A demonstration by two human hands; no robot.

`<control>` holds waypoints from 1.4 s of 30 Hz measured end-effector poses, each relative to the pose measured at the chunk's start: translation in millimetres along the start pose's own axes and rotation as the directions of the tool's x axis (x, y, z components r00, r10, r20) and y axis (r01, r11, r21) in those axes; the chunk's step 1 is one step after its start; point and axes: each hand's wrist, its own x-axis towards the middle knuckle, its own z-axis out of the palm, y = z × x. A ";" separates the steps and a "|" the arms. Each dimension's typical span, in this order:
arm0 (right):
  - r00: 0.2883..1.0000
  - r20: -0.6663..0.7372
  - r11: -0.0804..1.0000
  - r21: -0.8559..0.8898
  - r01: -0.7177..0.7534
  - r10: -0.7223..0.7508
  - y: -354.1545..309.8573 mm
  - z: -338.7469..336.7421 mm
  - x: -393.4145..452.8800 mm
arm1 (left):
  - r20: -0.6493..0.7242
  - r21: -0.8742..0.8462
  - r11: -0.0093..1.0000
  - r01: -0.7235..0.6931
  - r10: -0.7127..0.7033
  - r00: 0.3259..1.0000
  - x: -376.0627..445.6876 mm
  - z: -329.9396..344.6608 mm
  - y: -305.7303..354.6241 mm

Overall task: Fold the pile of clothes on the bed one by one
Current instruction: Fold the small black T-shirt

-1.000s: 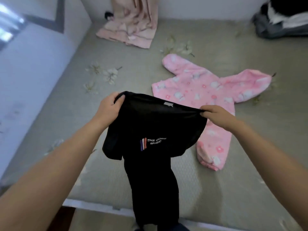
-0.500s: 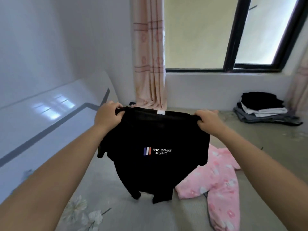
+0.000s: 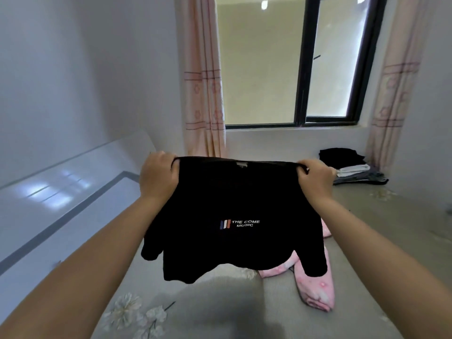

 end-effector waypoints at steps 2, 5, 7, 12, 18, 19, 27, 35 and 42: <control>0.996 -0.076 0.999 -0.033 0.032 -0.035 -12.5 -7.1 -1.2 | -0.106 0.046 0.998 -0.033 0.037 0.994 -5.1 -9.5 7.3; 0.980 -0.146 0.987 -0.101 0.123 -0.137 -24.9 -9.3 -0.8 | -0.154 0.121 0.991 -0.050 0.068 0.986 -9.7 -17.8 6.9; 0.971 -0.119 0.969 -0.160 0.189 -0.209 -25.0 -4.3 -1.3 | -0.130 0.172 0.984 -0.047 0.070 0.989 -12.5 -17.4 -1.7; 0.914 0.291 0.852 -0.362 0.378 -0.282 4.6 41.4 -8.3 | 0.047 0.261 0.964 -0.039 0.028 0.998 -30.2 17.2 -32.4; 0.626 0.773 0.820 -0.289 0.494 -0.105 71.9 163.6 -30.4 | 0.319 0.337 0.941 0.020 -0.134 0.938 -85.1 114.2 -92.5; 0.562 0.823 0.825 -0.260 0.502 -0.083 83.1 189.2 -35.2 | 0.360 0.369 0.928 0.050 -0.192 0.913 -94.8 133.5 -106.3; 0.331 0.944 0.898 -0.144 0.416 -0.002 146.2 365.8 -72.6 | 0.520 0.551 0.822 0.144 -0.473 0.711 -150.0 261.2 -202.7; 0.335 0.936 0.911 -0.042 0.410 -0.108 173.2 487.3 -81.7 | 0.459 0.583 0.792 0.183 -0.506 0.731 -169.8 346.2 -292.3; 0.366 0.920 0.848 -0.081 0.524 -0.138 205.5 590.2 -85.9 | 0.529 0.581 0.806 0.115 -0.481 0.700 -181.7 458.9 -374.6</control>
